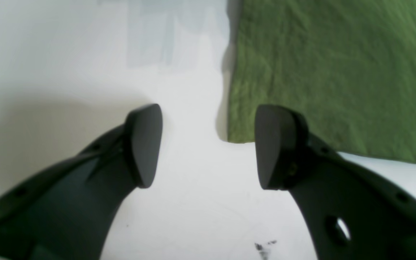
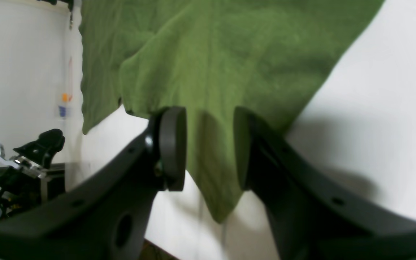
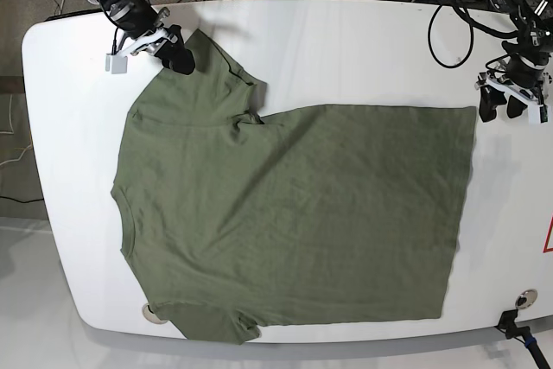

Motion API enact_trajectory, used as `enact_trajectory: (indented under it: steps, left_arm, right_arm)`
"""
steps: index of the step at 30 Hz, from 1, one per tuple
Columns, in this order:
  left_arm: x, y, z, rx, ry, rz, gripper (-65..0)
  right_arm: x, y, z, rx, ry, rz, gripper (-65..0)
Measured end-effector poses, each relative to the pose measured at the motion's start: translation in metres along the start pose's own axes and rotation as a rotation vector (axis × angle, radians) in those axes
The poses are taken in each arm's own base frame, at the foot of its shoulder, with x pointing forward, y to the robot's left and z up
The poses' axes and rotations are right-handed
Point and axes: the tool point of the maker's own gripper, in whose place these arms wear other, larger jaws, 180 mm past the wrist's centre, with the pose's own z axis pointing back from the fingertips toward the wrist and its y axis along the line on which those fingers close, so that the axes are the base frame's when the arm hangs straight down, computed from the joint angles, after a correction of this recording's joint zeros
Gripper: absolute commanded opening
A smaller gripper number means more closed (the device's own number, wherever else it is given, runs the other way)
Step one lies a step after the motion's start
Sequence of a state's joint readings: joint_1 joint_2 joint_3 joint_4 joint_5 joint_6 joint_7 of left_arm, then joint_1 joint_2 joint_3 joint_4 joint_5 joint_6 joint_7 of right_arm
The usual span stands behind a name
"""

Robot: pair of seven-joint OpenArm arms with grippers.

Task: Fold the T-shirt properly
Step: 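Lower both open grippers down onto the shirt edge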

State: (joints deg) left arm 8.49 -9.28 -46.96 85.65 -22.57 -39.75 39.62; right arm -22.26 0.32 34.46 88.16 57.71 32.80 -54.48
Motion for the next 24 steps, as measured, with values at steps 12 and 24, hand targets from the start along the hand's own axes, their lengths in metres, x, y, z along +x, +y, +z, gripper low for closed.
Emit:
enact_trajectory:
  steps: [12,24]
  left_arm:
    - [-0.002,-0.013,-0.006,-0.036,0.016,-0.021,-27.2]
    - [-0.002,-0.013,-0.006,-0.036,0.015,-0.021,-27.2]
  right_arm:
    - [0.011,0.009,0.023,-0.127,0.005,-0.028,-43.8]
    - [0.004,0.001,0.026,-0.186,0.035,-0.142,-43.8]
